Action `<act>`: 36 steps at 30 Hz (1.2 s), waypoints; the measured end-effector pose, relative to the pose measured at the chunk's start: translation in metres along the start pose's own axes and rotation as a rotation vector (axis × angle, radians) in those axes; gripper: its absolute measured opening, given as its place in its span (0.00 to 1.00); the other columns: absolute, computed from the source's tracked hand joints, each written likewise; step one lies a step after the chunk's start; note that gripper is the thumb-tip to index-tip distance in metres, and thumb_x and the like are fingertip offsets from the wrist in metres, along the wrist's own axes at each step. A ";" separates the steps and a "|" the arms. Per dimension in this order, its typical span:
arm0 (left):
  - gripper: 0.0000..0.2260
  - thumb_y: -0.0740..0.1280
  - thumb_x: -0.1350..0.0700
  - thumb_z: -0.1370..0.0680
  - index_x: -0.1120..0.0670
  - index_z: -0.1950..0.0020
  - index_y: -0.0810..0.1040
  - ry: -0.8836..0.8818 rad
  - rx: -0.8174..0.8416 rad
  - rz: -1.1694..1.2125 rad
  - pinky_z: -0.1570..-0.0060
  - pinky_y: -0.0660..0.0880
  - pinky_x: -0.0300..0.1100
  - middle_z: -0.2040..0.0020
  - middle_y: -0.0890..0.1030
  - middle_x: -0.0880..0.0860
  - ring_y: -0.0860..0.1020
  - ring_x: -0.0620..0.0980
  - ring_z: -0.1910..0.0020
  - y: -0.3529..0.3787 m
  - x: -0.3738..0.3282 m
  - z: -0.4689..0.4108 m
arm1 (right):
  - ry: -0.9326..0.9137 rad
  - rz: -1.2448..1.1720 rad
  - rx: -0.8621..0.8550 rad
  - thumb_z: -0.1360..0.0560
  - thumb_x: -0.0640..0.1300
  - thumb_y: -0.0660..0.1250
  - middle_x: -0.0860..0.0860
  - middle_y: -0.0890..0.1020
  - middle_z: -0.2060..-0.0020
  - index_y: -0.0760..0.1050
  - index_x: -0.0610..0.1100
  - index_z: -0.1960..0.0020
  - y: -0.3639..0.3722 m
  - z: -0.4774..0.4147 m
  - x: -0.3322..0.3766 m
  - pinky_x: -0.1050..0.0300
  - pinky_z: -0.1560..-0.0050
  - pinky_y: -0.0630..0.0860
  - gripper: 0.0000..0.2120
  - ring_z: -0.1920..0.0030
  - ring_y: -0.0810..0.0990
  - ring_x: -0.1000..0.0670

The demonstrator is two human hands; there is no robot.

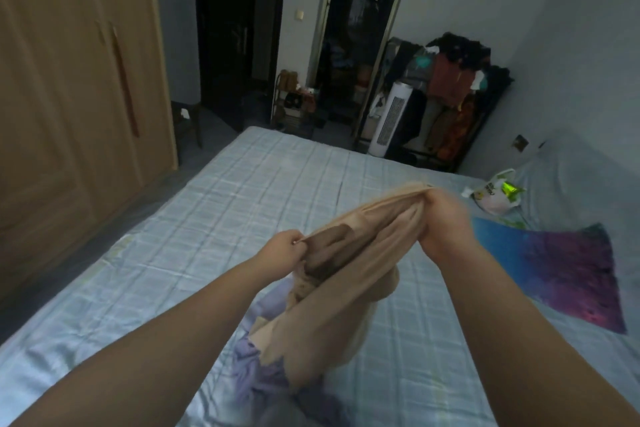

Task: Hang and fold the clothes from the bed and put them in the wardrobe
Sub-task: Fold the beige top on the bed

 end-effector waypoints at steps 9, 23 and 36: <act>0.17 0.58 0.51 0.17 0.58 0.58 0.80 0.116 0.030 -0.178 0.60 0.70 0.40 0.57 0.82 0.54 0.78 0.49 0.57 0.118 -0.147 -0.030 | -0.360 0.563 -0.095 0.31 0.34 0.60 0.55 0.80 0.68 0.77 0.50 0.65 -0.235 -0.064 0.002 0.58 0.64 0.70 0.14 0.63 0.76 0.56; 0.39 0.70 0.30 0.31 0.52 0.29 0.71 -0.100 0.807 0.248 0.38 0.76 0.46 0.34 0.80 0.54 0.78 0.54 0.34 0.231 -0.274 -0.015 | -0.417 0.816 0.166 0.21 0.49 0.66 0.53 0.70 0.68 0.65 0.46 0.65 -0.393 -0.118 0.026 0.55 0.65 0.64 0.17 0.66 0.69 0.53; 0.10 0.63 0.63 0.23 0.50 0.50 0.80 0.112 0.044 -0.748 0.49 0.75 0.48 0.50 0.81 0.51 0.78 0.53 0.50 0.188 -0.260 -0.018 | -0.600 0.753 -0.122 0.20 0.46 0.63 0.56 0.77 0.61 0.78 0.53 0.53 -0.445 -0.086 0.084 0.56 0.59 0.64 0.07 0.58 0.74 0.56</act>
Point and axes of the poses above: each hand's wrist, its own z-axis away from the middle knuckle, its own y-axis out of the palm, x = y × z, the point moved 6 cm from there along -z, towards the middle knuckle
